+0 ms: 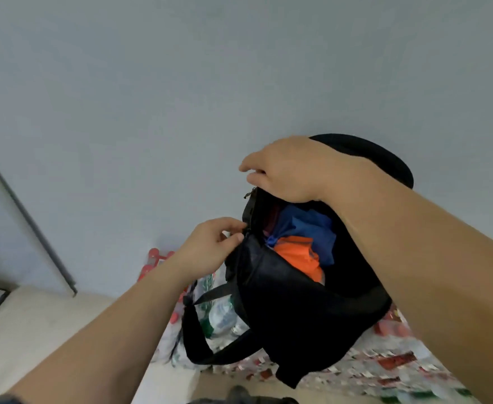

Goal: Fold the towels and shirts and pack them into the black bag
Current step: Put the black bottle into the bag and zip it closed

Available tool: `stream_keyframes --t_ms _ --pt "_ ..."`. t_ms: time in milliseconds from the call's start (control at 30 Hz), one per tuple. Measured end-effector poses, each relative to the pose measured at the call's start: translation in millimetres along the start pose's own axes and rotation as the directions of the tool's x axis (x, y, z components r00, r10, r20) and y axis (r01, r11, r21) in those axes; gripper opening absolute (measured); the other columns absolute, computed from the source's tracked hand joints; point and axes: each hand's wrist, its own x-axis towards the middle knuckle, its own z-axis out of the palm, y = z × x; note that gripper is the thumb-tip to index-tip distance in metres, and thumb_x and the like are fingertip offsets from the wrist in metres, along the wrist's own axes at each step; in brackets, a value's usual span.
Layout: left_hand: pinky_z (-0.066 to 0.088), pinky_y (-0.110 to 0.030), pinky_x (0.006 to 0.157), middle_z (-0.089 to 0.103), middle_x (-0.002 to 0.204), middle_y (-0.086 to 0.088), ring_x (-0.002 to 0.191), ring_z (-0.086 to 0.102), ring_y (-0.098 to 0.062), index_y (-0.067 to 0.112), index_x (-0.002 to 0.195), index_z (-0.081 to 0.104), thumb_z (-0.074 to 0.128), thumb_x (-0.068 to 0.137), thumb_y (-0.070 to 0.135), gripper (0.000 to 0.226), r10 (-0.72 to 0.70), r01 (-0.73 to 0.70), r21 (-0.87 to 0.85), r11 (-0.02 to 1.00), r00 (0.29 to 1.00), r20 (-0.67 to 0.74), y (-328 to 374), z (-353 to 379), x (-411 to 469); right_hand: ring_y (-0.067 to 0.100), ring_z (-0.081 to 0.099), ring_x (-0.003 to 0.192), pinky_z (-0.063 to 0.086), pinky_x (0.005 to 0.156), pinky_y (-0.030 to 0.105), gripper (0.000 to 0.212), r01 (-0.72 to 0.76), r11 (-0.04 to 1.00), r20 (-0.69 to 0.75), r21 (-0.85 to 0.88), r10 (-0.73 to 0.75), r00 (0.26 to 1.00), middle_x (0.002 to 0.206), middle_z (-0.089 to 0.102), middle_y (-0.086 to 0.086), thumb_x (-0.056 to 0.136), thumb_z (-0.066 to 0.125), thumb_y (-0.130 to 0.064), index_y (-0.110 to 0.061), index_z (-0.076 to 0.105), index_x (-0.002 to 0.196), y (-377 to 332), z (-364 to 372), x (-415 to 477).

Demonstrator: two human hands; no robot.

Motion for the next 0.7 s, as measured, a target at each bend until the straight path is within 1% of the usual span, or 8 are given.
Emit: stream_keyframes --t_ms 67,133,233,300,367,467,600,700 --pt "0.042 -0.006 0.068 0.073 0.1 0.012 0.079 0.066 0.001 0.022 0.115 0.071 0.061 0.098 0.02 0.02 -0.001 0.002 -0.046 0.999 1.0 0.019 -1 2 3 0.021 0.057 0.118 0.044 0.099 0.039 0.034 -0.006 0.999 0.043 0.035 0.005 0.999 0.127 0.066 -0.005 0.103 0.04 -0.042 -0.033 0.061 0.128 -3 1 0" --pt "0.04 -0.005 0.064 0.071 0.088 0.014 0.07 0.061 0.007 0.021 0.11 0.071 0.06 0.098 0.015 0.018 -0.003 0.006 -0.094 0.996 0.999 0.032 -1 3 4 0.019 0.058 0.115 0.046 0.093 0.034 0.03 -0.005 0.995 0.09 0.1 -0.004 0.996 0.122 0.067 -0.009 0.101 0.045 -0.04 -0.034 0.063 0.125 -4 9 -3" --pt "0.043 -0.008 0.062 0.073 0.092 0.004 0.068 0.061 0.004 0.021 0.11 0.071 0.056 0.1 0.012 0.02 -0.022 0.037 -0.153 0.988 0.995 0.099 -6 4 5 0.018 0.056 0.119 0.043 0.093 0.031 0.035 -0.017 0.993 0.202 0.114 -0.007 0.979 0.13 0.064 -0.008 0.1 0.05 -0.032 -0.037 0.06 0.132 -3 29 -10" --pt "0.049 -0.014 0.067 0.074 0.099 0.001 0.074 0.065 -0.002 0.023 0.117 0.069 0.054 0.101 0.016 0.023 -0.044 0.066 -0.17 0.983 0.99 0.135 -12 6 5 0.019 0.055 0.121 0.044 0.096 0.033 0.038 -0.039 0.994 0.239 0.102 0.013 0.971 0.133 0.061 -0.007 0.099 0.051 -0.032 -0.039 0.056 0.136 -3 43 -15" --pt "0.054 -0.025 0.074 0.073 0.099 0.002 0.077 0.066 -0.008 0.027 0.115 0.068 0.055 0.101 0.019 0.021 -0.058 0.082 -0.188 0.979 0.99 0.132 -17 9 6 0.02 0.056 0.119 0.042 0.087 0.032 0.039 -0.071 0.995 0.213 0.073 0.054 0.976 0.13 0.062 -0.006 0.1 0.049 -0.036 -0.042 0.053 0.138 -5 54 -18" --pt "0.052 -0.033 0.07 0.068 0.085 0.006 0.072 0.061 -0.011 0.03 0.098 0.067 0.057 0.099 0.021 0.014 -0.075 0.102 -0.259 0.96 0.991 0.114 -20 14 10 0.02 0.057 0.118 0.039 0.082 0.032 0.039 -0.098 0.994 0.15 0.046 0.09 0.985 0.129 0.064 -0.008 0.102 0.043 -0.043 -0.043 0.049 0.14 -11 63 -23" --pt "0.047 -0.029 0.065 0.064 0.079 0.008 0.067 0.056 -0.009 0.025 0.089 0.065 0.059 0.095 0.015 0.013 -0.083 0.109 -0.254 0.961 0.99 0.111 -18 18 16 0.02 0.057 0.119 0.04 0.08 0.034 0.038 -0.103 0.994 0.136 0.021 0.1 0.986 0.129 0.063 -0.008 0.101 0.04 -0.052 -0.044 0.053 0.136 -18 68 -25" --pt "0.044 -0.024 0.063 0.064 0.08 0.005 0.066 0.053 -0.008 0.022 0.089 0.066 0.06 0.094 0.012 0.012 -0.078 0.101 -0.245 0.964 0.992 0.103 -17 18 19 0.019 0.057 0.117 0.036 0.076 0.033 0.043 -0.081 0.997 0.203 0.016 0.077 0.976 0.126 0.061 -0.006 0.096 0.044 -0.061 -0.044 0.055 0.134 -23 70 -19"
